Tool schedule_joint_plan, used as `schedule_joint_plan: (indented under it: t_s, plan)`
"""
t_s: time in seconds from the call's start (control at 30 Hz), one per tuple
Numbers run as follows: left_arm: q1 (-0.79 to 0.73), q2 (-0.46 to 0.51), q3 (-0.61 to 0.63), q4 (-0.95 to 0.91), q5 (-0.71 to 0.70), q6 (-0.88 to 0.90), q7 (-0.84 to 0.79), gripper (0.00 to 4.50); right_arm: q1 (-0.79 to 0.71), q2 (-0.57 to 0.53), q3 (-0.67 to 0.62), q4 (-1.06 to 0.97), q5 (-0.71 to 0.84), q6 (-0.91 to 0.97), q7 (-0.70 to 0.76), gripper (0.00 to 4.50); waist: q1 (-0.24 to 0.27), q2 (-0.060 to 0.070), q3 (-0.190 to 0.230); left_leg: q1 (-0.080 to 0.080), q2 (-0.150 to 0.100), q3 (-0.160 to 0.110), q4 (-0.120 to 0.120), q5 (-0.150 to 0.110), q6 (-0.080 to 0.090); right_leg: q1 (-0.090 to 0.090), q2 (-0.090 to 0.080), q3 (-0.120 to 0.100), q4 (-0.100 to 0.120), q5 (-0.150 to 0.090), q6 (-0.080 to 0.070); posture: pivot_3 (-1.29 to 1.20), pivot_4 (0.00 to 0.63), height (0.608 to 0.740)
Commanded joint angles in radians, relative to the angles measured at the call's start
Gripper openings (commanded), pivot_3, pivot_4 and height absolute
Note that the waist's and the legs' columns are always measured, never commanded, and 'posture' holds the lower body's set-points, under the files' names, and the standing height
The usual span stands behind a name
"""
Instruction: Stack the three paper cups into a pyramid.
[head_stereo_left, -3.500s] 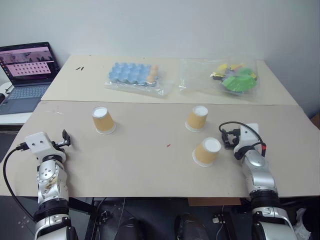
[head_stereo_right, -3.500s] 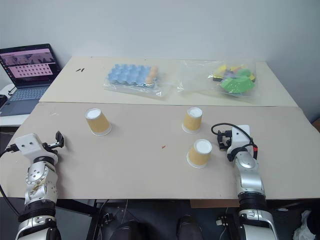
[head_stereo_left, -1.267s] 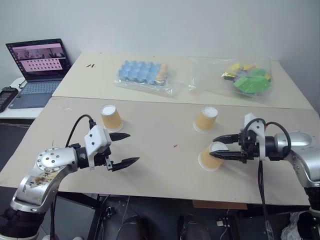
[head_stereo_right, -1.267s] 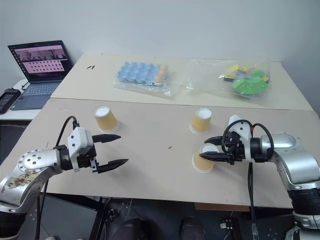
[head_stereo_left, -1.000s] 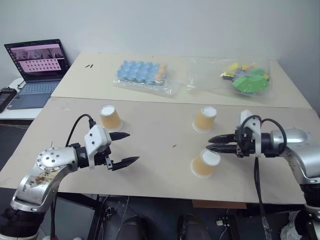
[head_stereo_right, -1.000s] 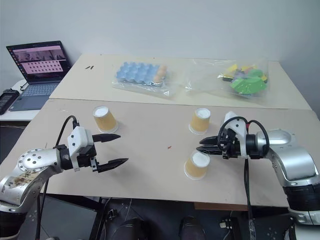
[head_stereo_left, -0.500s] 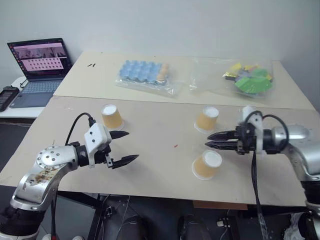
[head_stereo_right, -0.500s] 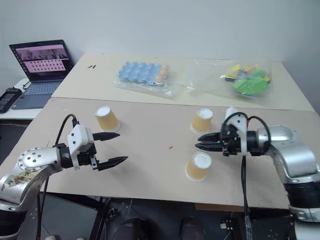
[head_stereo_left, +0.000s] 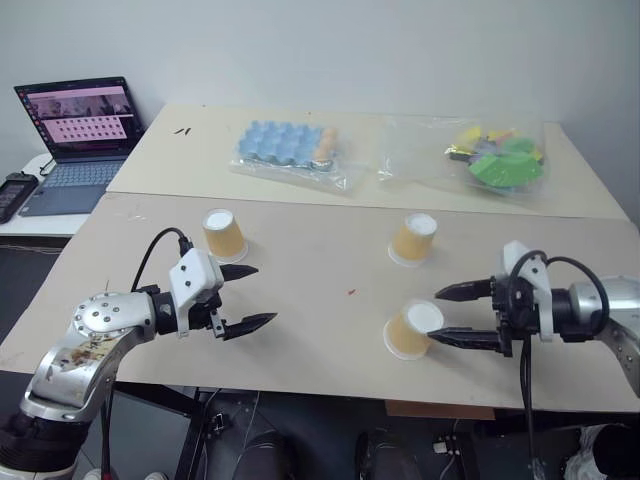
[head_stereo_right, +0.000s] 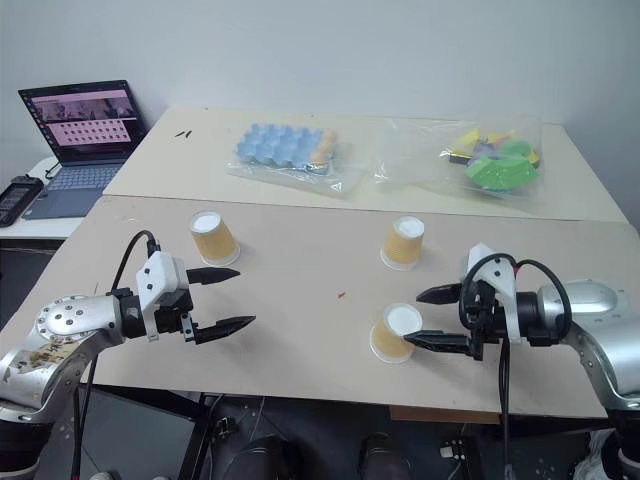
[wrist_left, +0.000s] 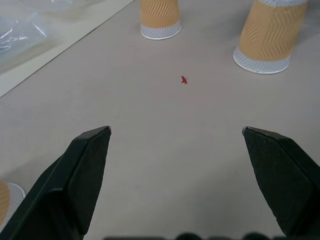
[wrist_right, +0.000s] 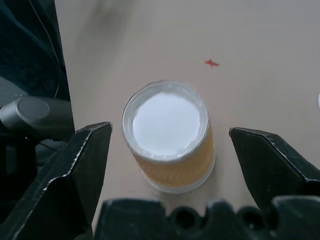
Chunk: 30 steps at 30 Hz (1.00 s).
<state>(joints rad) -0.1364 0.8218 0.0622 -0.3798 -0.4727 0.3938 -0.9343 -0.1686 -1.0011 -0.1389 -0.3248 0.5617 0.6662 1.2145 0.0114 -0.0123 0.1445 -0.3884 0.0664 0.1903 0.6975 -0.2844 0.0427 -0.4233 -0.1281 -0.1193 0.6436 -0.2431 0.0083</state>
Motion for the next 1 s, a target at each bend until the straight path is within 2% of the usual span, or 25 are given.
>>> schedule_joint_plan:
  t_s: [0.03,0.5,0.77,0.9,0.97,1.0]
  plan:
    - [-0.001,0.008,0.024,-0.017,-0.001,-0.001,-0.005,4.5,0.025,-0.029,-0.026,-0.023,-0.02,-0.049,0.007,4.48,0.0,0.0,0.0,0.0,0.0,0.0,0.0,0.0,0.0,0.0,0.0,0.0,0.0,0.0,0.0,0.0,0.15,0.733]
    - [0.008,0.005,0.032,-0.026,0.004,0.004,0.012,4.5,-0.083,0.09,0.109,-0.032,-0.062,-0.05,-0.105,4.48,-0.001,0.0,0.0,0.0,0.0,0.0,0.001,0.0,0.0,0.0,0.0,0.0,0.001,0.0,0.0,0.0,0.15,0.733]
    - [0.024,0.01,0.041,-0.033,0.006,0.003,0.02,4.5,-0.085,0.091,0.111,-0.032,-0.041,-0.033,-0.098,4.48,0.0,0.0,0.0,0.0,0.0,0.0,0.001,0.0,0.0,0.0,0.0,0.0,0.0,0.0,0.0,0.0,0.15,0.733]
    - [0.025,0.01,0.042,-0.031,0.007,0.001,0.022,4.5,-0.085,0.094,0.108,-0.029,-0.046,-0.035,-0.1,3.46,-0.001,0.0,0.0,0.0,0.0,0.0,0.001,0.0,0.0,0.0,0.0,0.0,0.001,0.0,0.0,0.0,0.15,0.733]
    - [0.023,0.009,0.041,-0.029,0.008,0.001,0.023,4.5,-0.088,0.099,0.107,-0.029,-0.046,-0.036,-0.104,2.74,-0.001,0.0,0.0,0.0,0.0,0.0,0.001,0.0,0.0,0.0,0.0,0.0,0.001,0.0,0.0,0.0,0.15,0.733]
    - [0.022,0.009,0.04,-0.028,0.009,0.0,0.023,4.5,-0.09,0.101,0.108,-0.029,-0.047,-0.037,-0.106,2.69,-0.001,0.0,0.0,0.0,0.0,0.0,0.001,0.0,0.0,0.0,0.0,0.0,0.001,0.0,0.0,0.0,0.15,0.733]
